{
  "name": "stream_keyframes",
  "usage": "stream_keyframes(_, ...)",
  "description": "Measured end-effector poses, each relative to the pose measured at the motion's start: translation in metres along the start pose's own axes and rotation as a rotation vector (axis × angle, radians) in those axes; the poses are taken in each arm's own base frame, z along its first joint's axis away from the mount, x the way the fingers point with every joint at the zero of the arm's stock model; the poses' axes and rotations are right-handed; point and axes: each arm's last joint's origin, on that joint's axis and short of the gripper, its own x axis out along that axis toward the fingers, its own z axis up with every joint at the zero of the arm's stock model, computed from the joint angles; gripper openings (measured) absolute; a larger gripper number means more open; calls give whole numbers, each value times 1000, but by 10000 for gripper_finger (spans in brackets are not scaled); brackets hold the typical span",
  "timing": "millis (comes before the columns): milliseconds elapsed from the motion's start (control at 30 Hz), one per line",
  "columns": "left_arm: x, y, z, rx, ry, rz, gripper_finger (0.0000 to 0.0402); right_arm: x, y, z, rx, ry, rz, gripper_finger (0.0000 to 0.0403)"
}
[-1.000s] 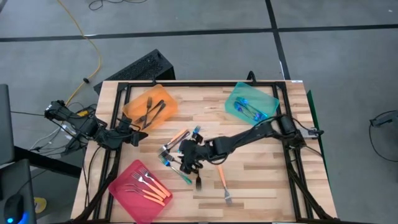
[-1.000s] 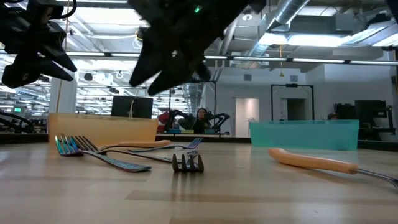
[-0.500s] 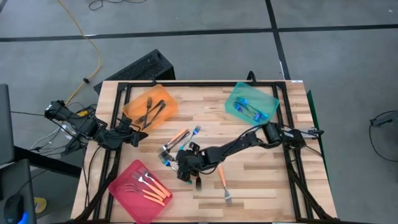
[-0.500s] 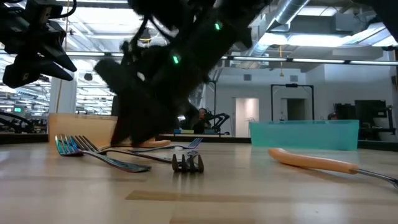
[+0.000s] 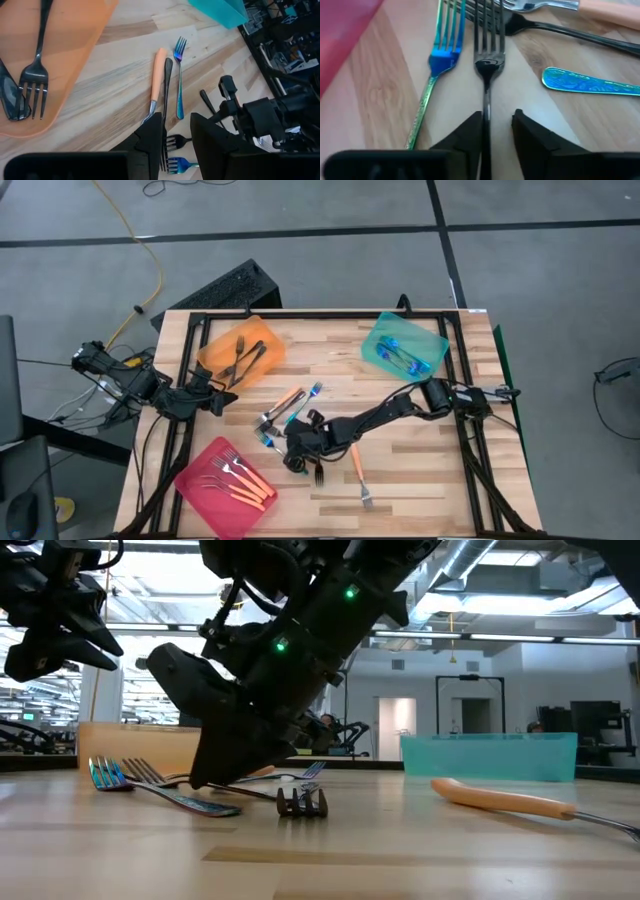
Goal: Sort silverware by color (type)
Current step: Put the black fork into the orange bin
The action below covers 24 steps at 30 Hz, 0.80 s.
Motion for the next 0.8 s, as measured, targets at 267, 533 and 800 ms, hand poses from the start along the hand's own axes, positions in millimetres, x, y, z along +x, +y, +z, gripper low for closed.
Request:
stream_keyframes(267,0,0,0,0,-1,0,87,0,0,-1,12,16,8,31)
stream_keyframes(533,0,0,0,0,5,-1,87,1,1,0,87,26,42,25)
stream_keyframes(800,0,0,0,-10,5,-1,87,-5,-2,9,207,15,73,25)
